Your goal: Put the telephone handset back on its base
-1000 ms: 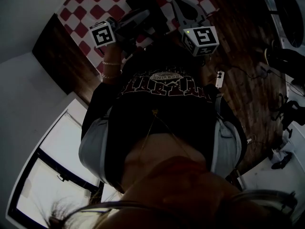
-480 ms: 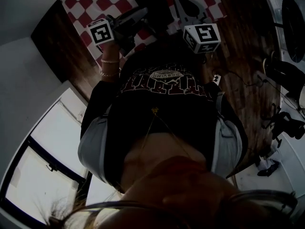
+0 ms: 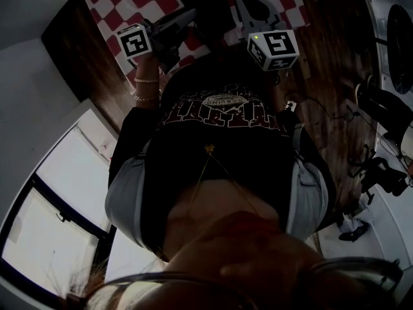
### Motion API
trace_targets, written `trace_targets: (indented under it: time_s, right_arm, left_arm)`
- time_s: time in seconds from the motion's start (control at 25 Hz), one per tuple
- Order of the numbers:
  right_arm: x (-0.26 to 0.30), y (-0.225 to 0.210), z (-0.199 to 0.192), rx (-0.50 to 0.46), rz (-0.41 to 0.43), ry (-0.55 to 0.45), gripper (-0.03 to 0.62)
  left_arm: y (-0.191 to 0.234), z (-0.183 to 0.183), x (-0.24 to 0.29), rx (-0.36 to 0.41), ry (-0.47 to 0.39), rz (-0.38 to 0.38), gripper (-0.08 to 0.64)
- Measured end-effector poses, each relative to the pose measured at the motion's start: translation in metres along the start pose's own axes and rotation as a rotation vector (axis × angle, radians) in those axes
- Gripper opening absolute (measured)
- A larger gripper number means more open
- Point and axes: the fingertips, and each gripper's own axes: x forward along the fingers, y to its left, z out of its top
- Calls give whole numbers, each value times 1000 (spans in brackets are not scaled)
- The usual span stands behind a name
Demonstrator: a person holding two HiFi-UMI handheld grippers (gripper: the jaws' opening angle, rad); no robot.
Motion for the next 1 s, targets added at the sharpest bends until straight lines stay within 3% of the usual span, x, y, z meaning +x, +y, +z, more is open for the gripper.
trace_targets:
  time_s: [1.0]
  right_arm:
    - [29,-17,-34,61,53,74,20]
  left_arm:
    - [61,-9,-3,-77,29,137,75]
